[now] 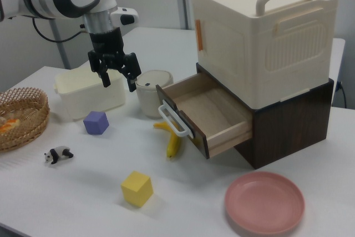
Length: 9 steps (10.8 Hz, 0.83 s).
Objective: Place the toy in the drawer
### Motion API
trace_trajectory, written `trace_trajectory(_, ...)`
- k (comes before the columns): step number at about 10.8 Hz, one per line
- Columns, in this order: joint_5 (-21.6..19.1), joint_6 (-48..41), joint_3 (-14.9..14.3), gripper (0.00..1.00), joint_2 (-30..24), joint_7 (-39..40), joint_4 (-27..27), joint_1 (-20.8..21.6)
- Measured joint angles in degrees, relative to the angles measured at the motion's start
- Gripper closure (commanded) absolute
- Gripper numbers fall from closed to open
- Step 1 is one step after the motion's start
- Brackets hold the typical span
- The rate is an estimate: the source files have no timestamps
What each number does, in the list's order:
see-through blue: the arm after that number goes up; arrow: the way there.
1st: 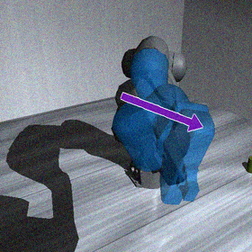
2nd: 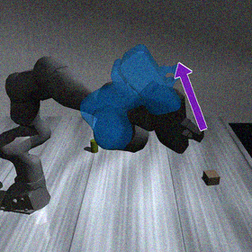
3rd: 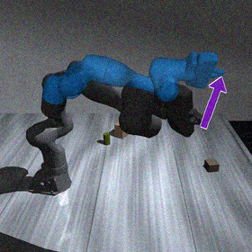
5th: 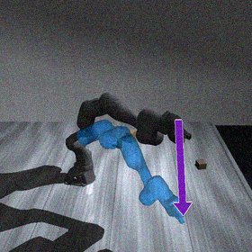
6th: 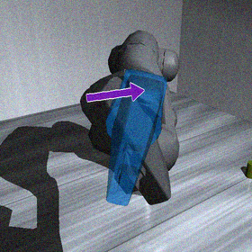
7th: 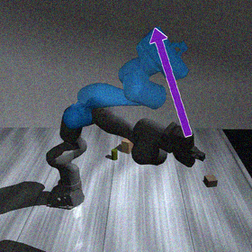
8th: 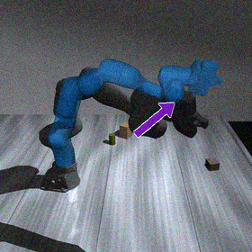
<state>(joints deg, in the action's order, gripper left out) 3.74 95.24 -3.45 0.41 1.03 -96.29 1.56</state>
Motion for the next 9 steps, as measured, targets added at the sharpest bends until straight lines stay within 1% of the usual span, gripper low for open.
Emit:
trace_trajectory(7,-0.02,0.0,0.69,0.0,0.85,0.0,-0.09,0.12)
trace_trajectory(9,-0.11,0.0,1.41,0.0,1.2,0.0,-0.13,0.15)
